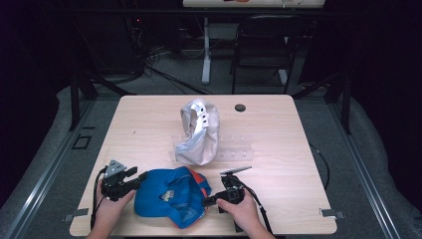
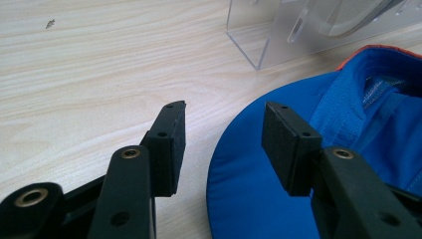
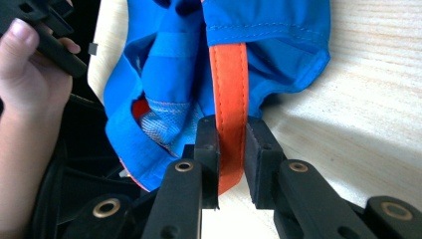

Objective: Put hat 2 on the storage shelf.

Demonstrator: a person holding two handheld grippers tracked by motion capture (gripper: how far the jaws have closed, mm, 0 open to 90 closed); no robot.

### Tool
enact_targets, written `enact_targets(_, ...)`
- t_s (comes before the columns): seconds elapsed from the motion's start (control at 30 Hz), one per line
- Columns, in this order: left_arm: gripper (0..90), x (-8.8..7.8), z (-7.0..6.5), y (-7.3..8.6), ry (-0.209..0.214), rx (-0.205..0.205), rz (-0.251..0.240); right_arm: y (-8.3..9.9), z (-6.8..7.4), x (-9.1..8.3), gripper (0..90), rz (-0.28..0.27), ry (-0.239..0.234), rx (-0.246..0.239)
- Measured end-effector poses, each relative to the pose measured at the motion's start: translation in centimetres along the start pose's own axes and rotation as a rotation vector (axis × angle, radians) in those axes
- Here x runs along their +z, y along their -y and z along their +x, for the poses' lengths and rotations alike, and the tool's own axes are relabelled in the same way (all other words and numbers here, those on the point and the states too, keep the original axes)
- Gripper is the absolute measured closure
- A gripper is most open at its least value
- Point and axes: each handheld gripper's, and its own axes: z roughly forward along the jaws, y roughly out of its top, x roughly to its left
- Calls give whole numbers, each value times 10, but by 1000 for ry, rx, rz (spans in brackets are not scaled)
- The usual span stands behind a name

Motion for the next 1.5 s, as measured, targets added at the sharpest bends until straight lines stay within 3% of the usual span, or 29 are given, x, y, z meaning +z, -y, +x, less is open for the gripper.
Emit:
enact_targets(0.13, 527, 0, 0, 0, 1, 0, 1, 0, 0, -4, 779, -11, -12, 9)
enact_targets(0.3, 527, 0, 0, 0, 1, 0, 1, -3, -2, -12, 752, -39, -91, 41)
enact_targets(0.43, 527, 0, 0, 0, 1, 2, 3, -4, 0, -13, 748, -42, -118, 58)
enact_targets(0.83, 526, 0, 0, 0, 1, 2, 1, -5, 2, -17, 773, -40, -61, 40)
enact_targets(1.2, 525, 0, 0, 0, 2, 3, 7, -5, -2, -42, 774, -69, -41, 64)
enact_targets(1.5, 524, 1, -1, 0, 2, 7, 9, -4, -6, -75, 774, -105, -24, 80)
